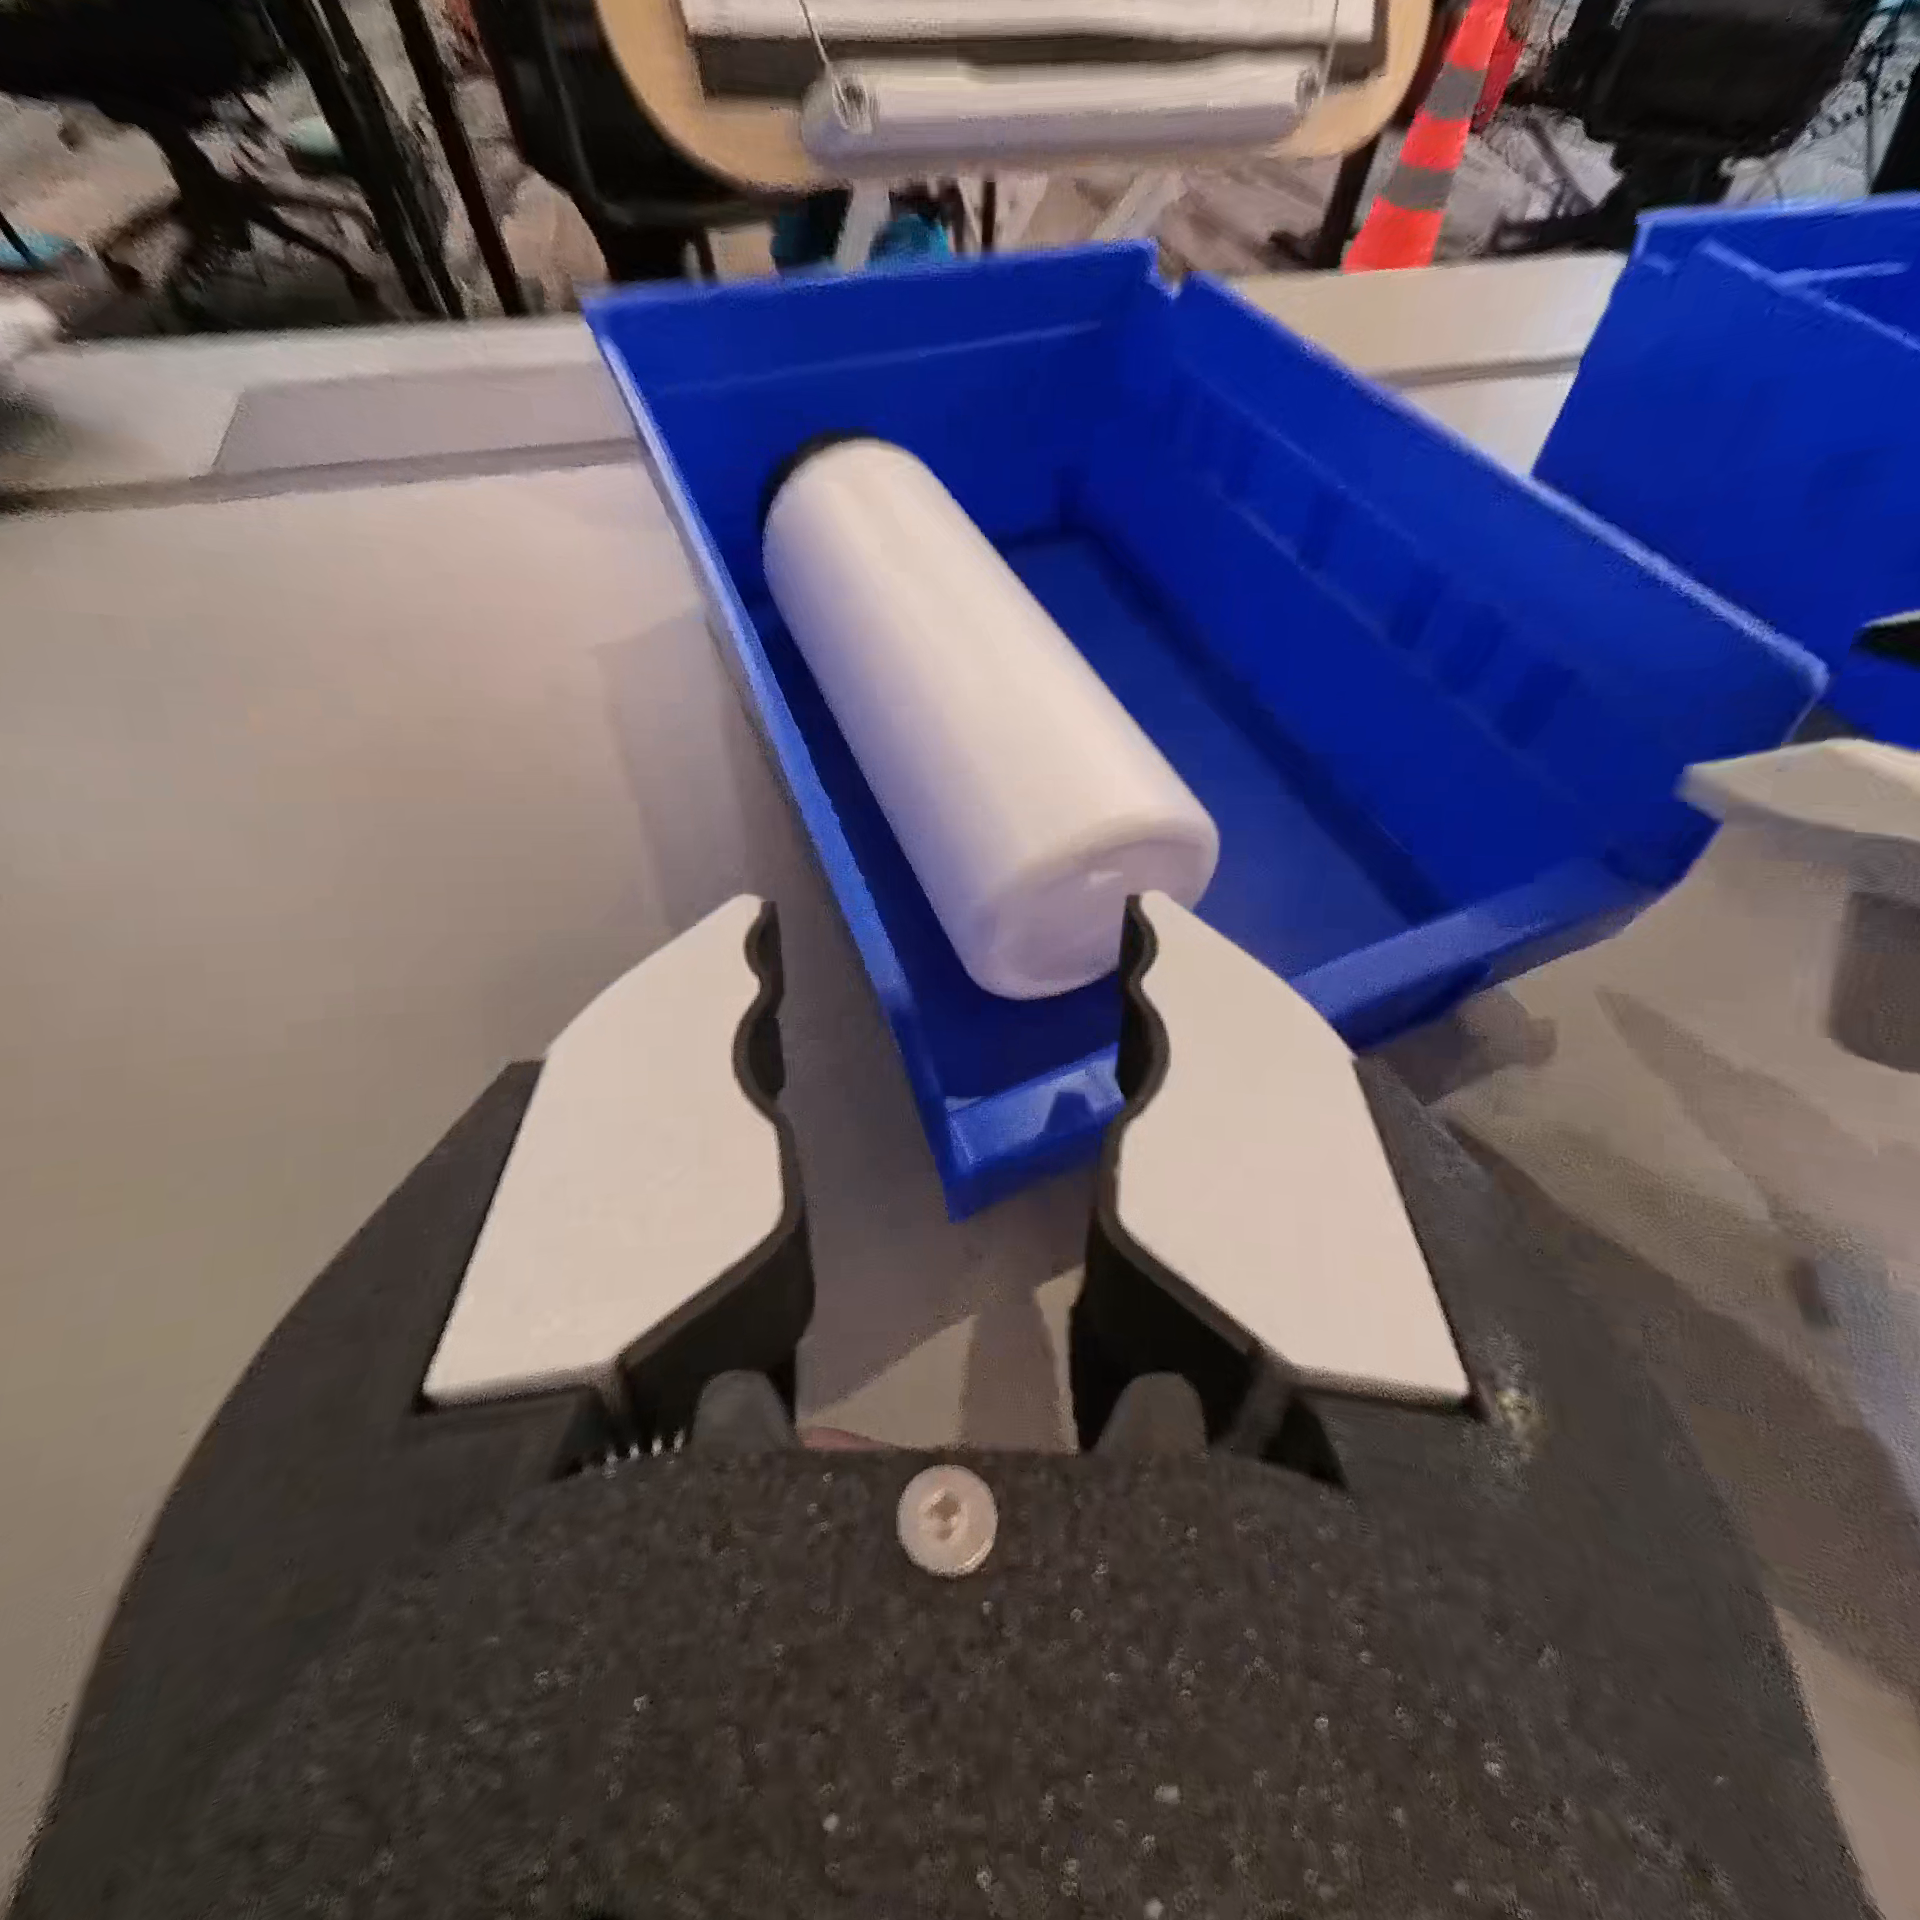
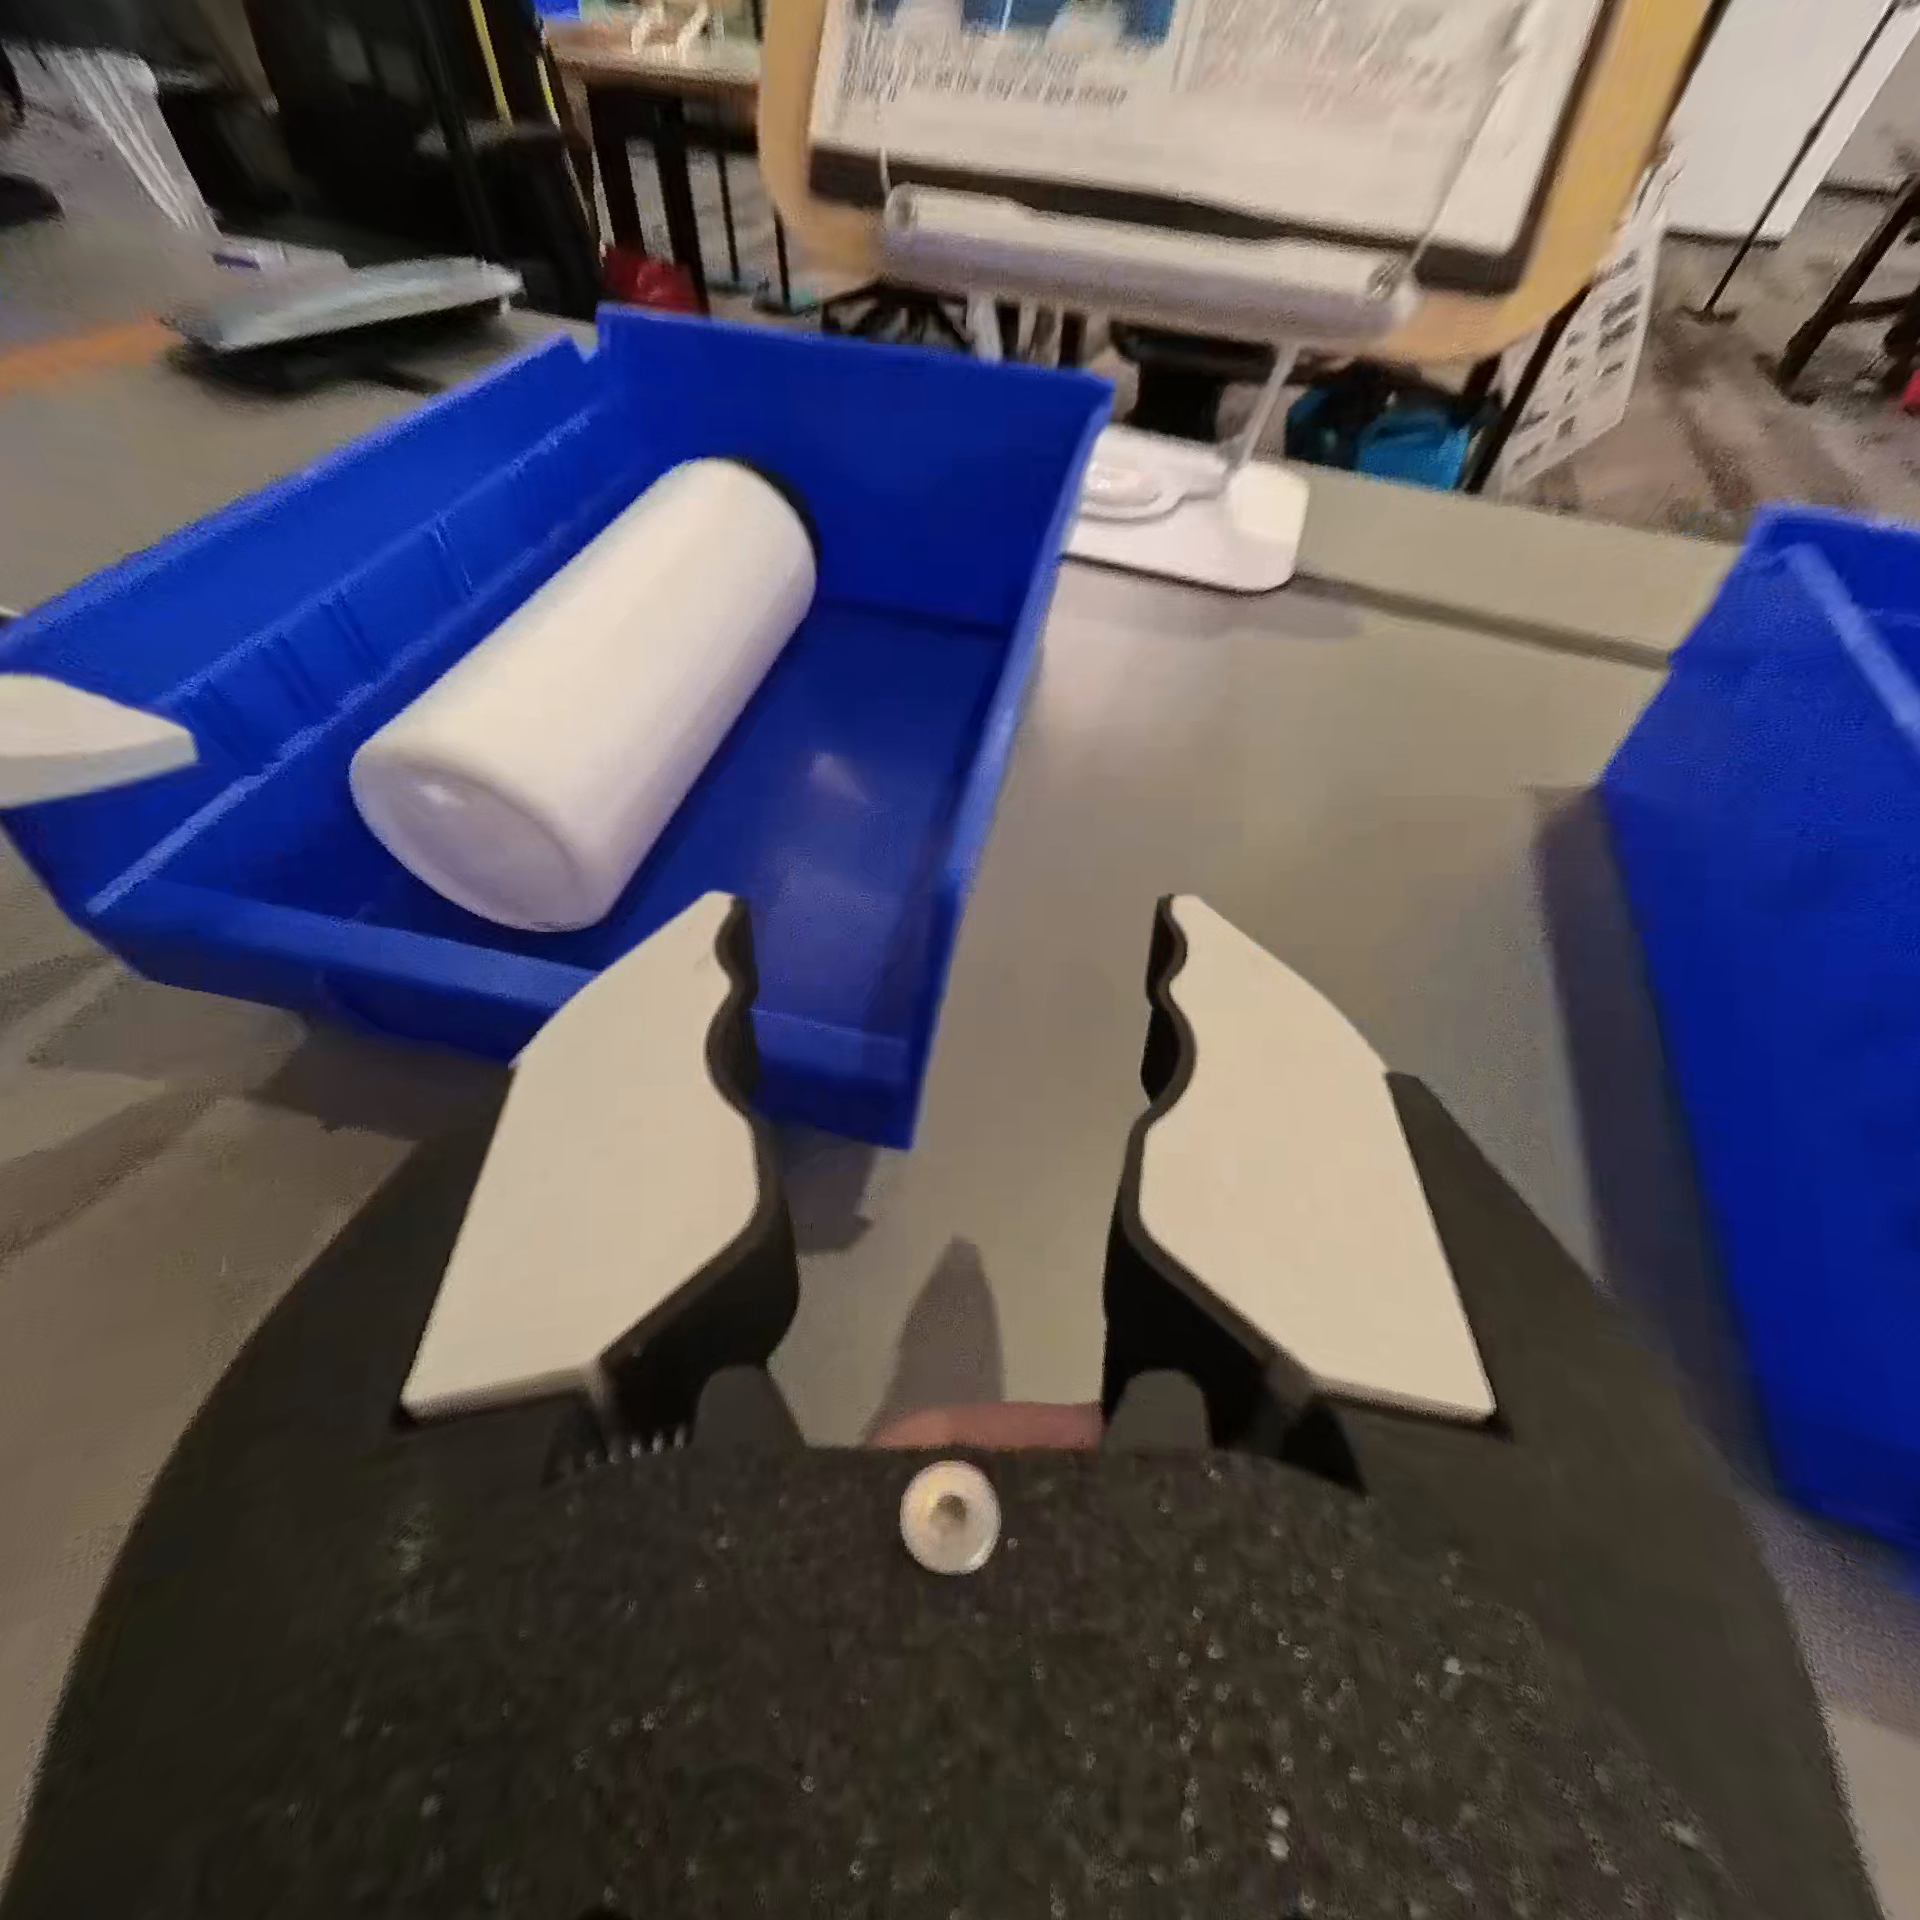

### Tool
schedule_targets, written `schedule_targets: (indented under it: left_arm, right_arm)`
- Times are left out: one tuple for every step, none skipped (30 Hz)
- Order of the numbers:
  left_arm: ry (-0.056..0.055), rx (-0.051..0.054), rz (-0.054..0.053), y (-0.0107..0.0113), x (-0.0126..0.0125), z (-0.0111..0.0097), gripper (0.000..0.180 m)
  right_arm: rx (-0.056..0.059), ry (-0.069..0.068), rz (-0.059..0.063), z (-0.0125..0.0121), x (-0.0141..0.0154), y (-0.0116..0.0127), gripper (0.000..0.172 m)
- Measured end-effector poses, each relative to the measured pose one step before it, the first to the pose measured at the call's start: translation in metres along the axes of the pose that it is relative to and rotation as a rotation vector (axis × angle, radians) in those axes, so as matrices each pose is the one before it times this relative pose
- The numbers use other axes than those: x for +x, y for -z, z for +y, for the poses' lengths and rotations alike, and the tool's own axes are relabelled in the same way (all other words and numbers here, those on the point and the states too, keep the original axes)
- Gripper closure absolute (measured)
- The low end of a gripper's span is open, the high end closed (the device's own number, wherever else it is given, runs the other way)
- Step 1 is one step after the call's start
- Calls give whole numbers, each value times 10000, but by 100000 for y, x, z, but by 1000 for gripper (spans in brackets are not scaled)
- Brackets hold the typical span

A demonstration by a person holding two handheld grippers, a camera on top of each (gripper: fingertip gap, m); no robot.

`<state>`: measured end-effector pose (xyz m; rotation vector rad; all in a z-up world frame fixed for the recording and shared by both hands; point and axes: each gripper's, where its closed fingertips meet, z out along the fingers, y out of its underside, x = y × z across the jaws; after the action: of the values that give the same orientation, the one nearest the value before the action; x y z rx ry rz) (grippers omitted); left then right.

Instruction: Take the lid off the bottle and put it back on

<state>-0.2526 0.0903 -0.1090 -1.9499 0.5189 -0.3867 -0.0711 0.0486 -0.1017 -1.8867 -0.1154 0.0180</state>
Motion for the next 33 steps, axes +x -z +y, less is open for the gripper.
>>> schedule_targets:
  left_arm:
    - [64,-284,4,-647,-38,677,120]
    - [-18,-148,-191,-561,-336,439,123]
    - [-4,-60,-133,-453,-314,224,131]
    - [79,-5,40,-281,-132,-3,143]
    - [88,-23,-62,-162,-342,-75,158]
    - [27,-88,-345,-133,-803,-31,168]
    - [50,-71,-341,-109,-858,-78,172]
    - [198,-40,-90,-23,-601,-90,175]
    - [277,1,72,-5,-363,-87,176]
    - [85,-27,-93,1,-523,-5,176]
    - [-1,-13,-120,26,-701,-24,177]
    - [21,36,-90,100,-925,-142,177]
    - [89,93,-31,260,-1139,-330,177]
    - [143,116,-19,370,-1325,-454,177]
    - [91,103,-68,419,-1494,-489,178]
    - [-9,94,-107,411,-1635,-475,178]
    - [-57,95,-117,356,-1723,-389,178]
    - [-100,41,-104,260,-1765,-259,178]
    - [-147,-23,-135,172,-1803,-107,178]
    - [-133,-53,-139,93,-1776,28,178]
    - [-95,-97,-106,18,-1638,175,178]
    - [-56,-126,-59,-60,-1437,285,178]
    - [4,-120,-17,-144,-1238,369,178]
    - [61,-156,-6,-258,-1064,473,178]
    - [86,-196,-49,-380,-951,589,178]
    - [91,-10,-53,-376,-768,394,177]
    - [169,213,133,-149,-408,-5,178]
    - [256,79,222,-58,-171,-38,177]
    - [114,22,3,-47,-240,-44,177]
    - [-33,-17,-80,-25,-154,-24,177]
    - [-20,-15,-54,-21,-35,-17,177]
    - [24,2,-31,-12,-4,4,177]
    - [44,13,-17,13,7,7,177]
  right_arm:
    - [-241,-172,-18,528,-593,-1141,100]
    - [-185,-227,-52,405,-442,-1010,102]
    - [-142,-112,-31,355,-330,-936,107]
    - [-171,46,109,385,-125,-851,115]
    - [-163,136,99,283,-138,-614,125]
    - [33,-176,110,-194,16,-220,127]
    - [32,-458,164,-323,256,182,150]
    - [76,-288,58,-425,144,329,167]
    - [227,-4,79,-507,-328,189,168]
    - [5,171,256,-249,-450,144,168]
    - [72,255,265,-334,-621,76,168]
    - [126,123,146,-445,-751,20,168]
    - [145,-58,-53,-534,-1037,-44,168]
    - [143,-128,-115,-533,-1232,-153,167]
    - [125,-87,-142,-491,-1447,-266,167]
    - [81,-16,-94,-392,-1557,-376,167]
    - [58,-12,-127,-281,-1685,-470,167]
    - [51,45,-81,-149,-1656,-553,167]
    - [26,41,-128,-55,-1724,-569,167]
    - [-79,-10,-169,164,-1732,-600,167]
    - [-139,13,-168,295,-1629,-661,167]
    - [-136,45,-147,315,-1457,-664,167]
    - [-170,6,-115,376,-1241,-669,166]
    - [-195,-12,-94,406,-1050,-646,166]
    - [-168,-21,-109,387,-892,-608,166]
    - [-101,-45,-142,279,-793,-486,166]
    - [22,-41,-67,84,-582,-332,165]
    - [93,-87,129,-82,-126,-140,165]
    - [1,-225,-104,-60,-235,-101,165]
    - [-83,-264,-197,43,-234,-118,164]
    - [-10,-105,-122,-25,-67,-110,163]
    - [2,24,-72,-21,14,-70,163]
    - [13,90,-58,-13,35,-38,162]
